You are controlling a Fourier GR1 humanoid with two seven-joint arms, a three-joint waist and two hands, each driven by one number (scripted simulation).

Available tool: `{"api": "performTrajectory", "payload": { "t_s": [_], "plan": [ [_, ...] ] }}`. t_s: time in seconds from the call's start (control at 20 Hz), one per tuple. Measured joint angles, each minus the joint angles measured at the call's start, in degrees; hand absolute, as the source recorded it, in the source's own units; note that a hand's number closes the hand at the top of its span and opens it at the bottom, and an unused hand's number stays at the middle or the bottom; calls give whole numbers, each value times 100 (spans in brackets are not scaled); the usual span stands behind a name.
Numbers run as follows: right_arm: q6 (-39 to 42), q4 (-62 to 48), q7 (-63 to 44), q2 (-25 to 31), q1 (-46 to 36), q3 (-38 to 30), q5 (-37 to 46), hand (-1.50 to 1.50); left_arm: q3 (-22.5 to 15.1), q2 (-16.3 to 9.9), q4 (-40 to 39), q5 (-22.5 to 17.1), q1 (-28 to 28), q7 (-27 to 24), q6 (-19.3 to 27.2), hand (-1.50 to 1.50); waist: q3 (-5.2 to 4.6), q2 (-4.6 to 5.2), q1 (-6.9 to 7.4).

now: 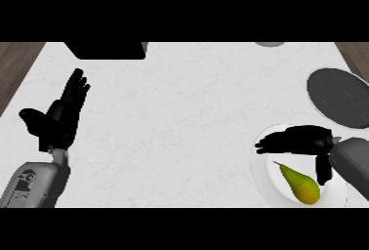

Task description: Pick the pear from the plate and place it in the pan

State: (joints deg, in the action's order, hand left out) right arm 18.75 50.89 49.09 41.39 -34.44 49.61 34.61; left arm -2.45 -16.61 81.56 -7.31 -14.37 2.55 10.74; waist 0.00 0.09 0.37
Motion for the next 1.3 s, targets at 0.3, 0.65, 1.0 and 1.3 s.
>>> {"api": "performTrajectory", "payload": {
  "t_s": [0.3, 0.65, 1.0, 1.3],
  "plan": [
    [7, 102, -91, -168, 227, -71, 435, -150, 159, 20, -3, -6, 94, -59, -161, 0, -5, -13, -19],
    [-71, -119, 84, -282, 253, -107, 766, 150, 175, 86, 212, 76, 161, 73, -192, 0, -46, -50, -1],
    [-423, -53, 413, -270, 281, -120, 888, 150, 177, 175, 241, 147, 113, 153, -163, 0, -51, -59, 8],
    [-536, -38, 373, -407, 410, -342, 790, 150, 280, 145, 171, 162, 192, 19, -255, 0, -54, -66, -6]
  ]
}}
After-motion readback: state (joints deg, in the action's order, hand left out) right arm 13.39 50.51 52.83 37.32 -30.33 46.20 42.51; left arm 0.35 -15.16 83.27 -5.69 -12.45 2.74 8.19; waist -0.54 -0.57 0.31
